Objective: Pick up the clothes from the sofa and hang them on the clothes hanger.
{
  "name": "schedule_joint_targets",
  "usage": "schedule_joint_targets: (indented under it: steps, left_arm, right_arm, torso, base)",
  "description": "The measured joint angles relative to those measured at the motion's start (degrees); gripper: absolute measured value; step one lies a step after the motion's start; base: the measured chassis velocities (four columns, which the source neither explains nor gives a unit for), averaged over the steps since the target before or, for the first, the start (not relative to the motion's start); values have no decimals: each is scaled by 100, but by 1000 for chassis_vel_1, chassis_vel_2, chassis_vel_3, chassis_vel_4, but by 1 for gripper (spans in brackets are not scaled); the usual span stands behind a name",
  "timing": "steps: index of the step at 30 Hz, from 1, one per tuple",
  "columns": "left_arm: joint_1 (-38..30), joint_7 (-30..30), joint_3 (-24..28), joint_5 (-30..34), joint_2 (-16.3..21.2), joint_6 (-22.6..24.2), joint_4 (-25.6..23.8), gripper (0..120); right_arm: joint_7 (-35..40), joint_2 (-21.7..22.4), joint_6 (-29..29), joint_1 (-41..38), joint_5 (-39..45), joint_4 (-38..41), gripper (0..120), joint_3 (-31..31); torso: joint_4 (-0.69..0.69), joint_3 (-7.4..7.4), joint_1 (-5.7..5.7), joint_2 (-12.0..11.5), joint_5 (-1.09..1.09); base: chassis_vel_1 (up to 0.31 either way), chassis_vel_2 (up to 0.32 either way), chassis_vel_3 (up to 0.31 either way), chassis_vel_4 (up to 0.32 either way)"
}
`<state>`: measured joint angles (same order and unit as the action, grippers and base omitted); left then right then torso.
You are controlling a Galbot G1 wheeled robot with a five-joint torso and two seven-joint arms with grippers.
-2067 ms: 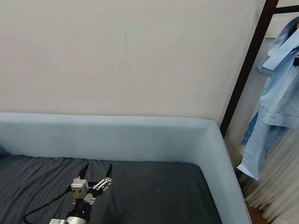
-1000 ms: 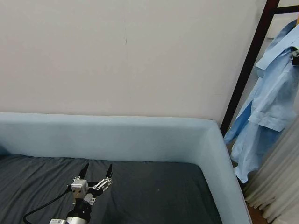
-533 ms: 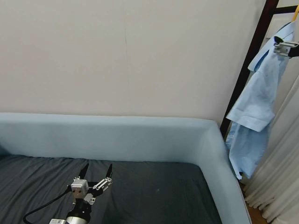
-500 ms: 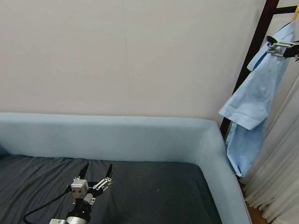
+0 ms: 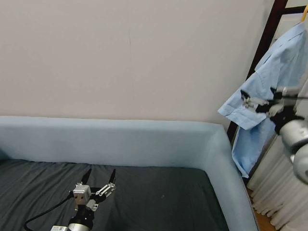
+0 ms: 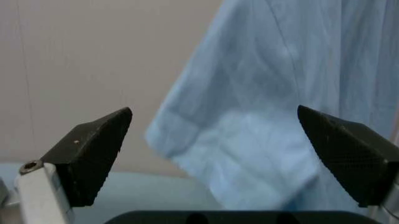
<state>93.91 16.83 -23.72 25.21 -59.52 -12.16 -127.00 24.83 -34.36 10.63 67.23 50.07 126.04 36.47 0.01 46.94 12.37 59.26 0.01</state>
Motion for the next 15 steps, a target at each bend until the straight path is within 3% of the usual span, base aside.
schedule_joint_targets:
  steps: [3, 4, 9, 10, 14, 15]
  left_arm:
    - [0, -1, 0, 0, 0, -1, 0, 100]
    - [0, -1, 0, 0, 0, -1, 0, 100]
    - [0, -1, 0, 0, 1, 0, 0, 100]
    - [0, -1, 0, 0, 1, 0, 0, 100]
    - [0, 0, 0, 0, 1, 0, 0, 100]
    - [0, 0, 0, 0, 1, 0, 0, 100]
  right_arm:
    - [-425, -721, -393, 1306, -1042, 228, 100, 460]
    - [-425, -721, -393, 1306, -1042, 228, 100, 460]
    - [-1112, -2072, -1245, 2747, -2424, 522, 100, 775]
    - [-1112, -2072, -1245, 2747, -2424, 522, 100, 775]
    - [-1561, -2953, -2046, 3658, -3291, 515, 100, 818]
    - [-1561, -2953, -2046, 3658, -3291, 515, 100, 818]
  torso:
    - [-3, 0, 0, 0, 0]
    - [-3, 0, 0, 0, 0]
    - [-2, 0, -1, 0, 0]
    - [-2, 0, -1, 0, 0]
    - [-2, 0, -1, 0, -1]
    - [-2, 0, -1, 0, -1]
  base:
    - [0, 0, 0, 0]
    - [0, 0, 0, 0]
    - [0, 0, 0, 0]
    - [0, 0, 0, 0]
    - [0, 0, 0, 0]
    - [0, 0, 0, 0]
